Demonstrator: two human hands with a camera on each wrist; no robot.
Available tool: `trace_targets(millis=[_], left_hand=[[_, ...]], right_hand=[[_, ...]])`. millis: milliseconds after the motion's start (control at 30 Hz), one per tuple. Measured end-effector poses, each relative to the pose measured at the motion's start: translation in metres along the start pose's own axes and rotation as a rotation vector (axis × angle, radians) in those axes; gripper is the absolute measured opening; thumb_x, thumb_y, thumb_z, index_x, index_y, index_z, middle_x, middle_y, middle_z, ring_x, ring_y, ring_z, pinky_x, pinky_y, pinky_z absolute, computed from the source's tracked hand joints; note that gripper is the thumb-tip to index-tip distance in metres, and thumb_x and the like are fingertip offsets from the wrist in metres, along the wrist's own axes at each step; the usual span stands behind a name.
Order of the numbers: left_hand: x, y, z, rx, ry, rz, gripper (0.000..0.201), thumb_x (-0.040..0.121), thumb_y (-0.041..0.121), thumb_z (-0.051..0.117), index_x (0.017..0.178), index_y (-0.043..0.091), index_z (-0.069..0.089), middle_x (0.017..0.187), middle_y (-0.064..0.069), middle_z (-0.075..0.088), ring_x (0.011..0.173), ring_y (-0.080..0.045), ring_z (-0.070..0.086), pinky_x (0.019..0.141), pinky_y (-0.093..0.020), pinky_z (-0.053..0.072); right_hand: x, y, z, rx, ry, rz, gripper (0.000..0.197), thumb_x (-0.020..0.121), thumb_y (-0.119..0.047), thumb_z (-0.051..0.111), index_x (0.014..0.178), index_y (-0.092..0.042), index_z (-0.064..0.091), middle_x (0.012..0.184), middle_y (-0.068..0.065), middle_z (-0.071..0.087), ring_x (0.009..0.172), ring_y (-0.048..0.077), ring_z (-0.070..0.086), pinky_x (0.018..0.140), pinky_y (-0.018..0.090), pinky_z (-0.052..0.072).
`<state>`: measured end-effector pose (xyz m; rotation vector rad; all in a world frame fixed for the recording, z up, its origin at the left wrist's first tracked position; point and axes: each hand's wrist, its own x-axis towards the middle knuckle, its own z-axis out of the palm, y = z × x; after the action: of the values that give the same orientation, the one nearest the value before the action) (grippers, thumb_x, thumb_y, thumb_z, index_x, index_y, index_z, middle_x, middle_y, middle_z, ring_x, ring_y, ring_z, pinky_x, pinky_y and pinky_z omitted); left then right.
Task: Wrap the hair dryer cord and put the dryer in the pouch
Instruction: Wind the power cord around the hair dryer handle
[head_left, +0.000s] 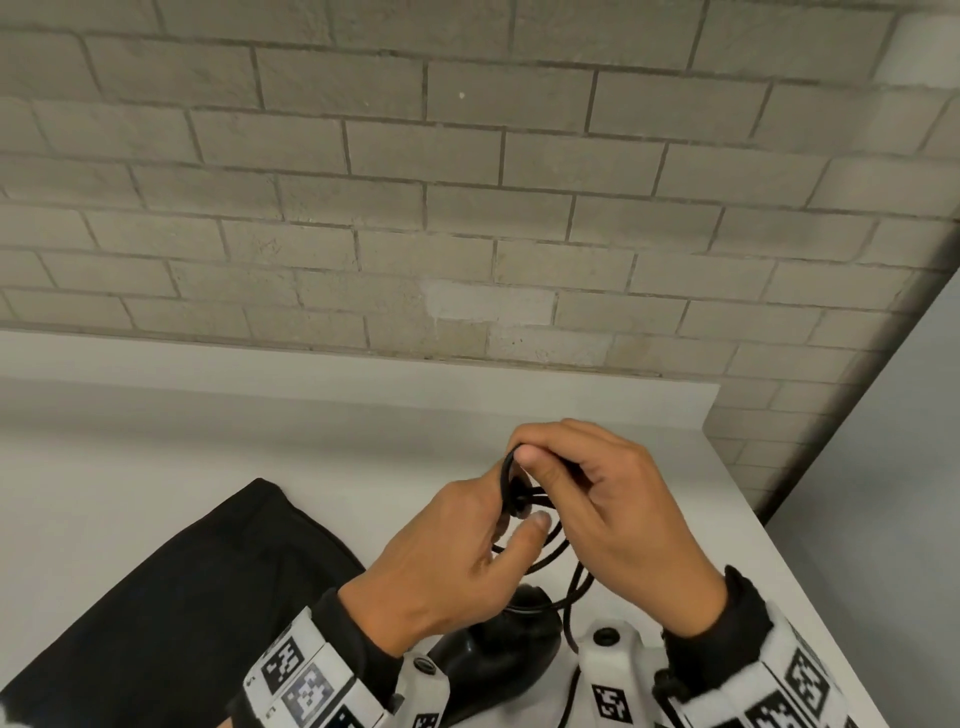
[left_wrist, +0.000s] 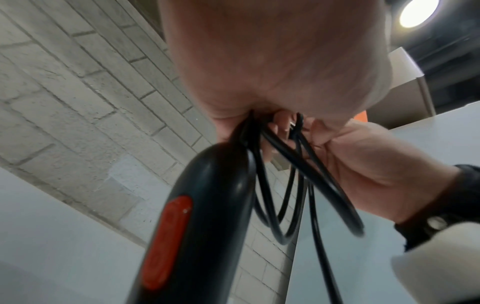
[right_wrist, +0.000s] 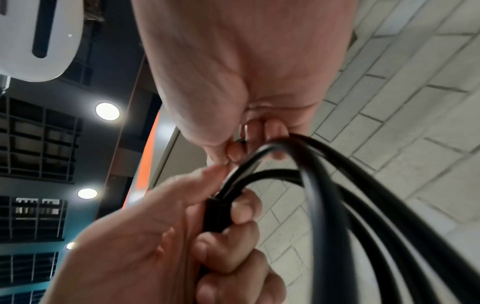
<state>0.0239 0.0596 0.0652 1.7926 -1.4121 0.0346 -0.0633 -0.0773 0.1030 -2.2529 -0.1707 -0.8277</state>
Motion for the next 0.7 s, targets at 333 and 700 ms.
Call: trace_targets(millis=[333,700], left_hand=[[-0.003,-0.006,0.005,-0.05,0.06,-0.075,0.051,0.094,0.069,0.027,0.092,0.022,0.048,0.059,0.013,0.042,0.055,-0.007,0.043,0.052,-0.019,0.036],[-0.007,-0.006,0.015,-0.059,0.182,-0.045,0.04,0.097,0.066,0.017,0.086,0.035,0.04,0.062,0.016,0.041,0.057,-0.003,0.041,0.055,-0.013,0.032]], right_hand=[[-0.003,0.015,0.003,0.238,0.093,0.236,0.017,0.097,-0.022,0.057,0.095,-0.02,0.074,0.085,-0.008,0.072,0.08,0.009,0.065,0.076,0.024,0.052],[-0.019,0.03,0.005,0.421,0.058,0.244,0.016,0.093,-0.034,0.064,0.105,-0.027,0.072,0.093,0.0,0.072,0.091,0.02,0.068,0.085,0.033,0.056]])
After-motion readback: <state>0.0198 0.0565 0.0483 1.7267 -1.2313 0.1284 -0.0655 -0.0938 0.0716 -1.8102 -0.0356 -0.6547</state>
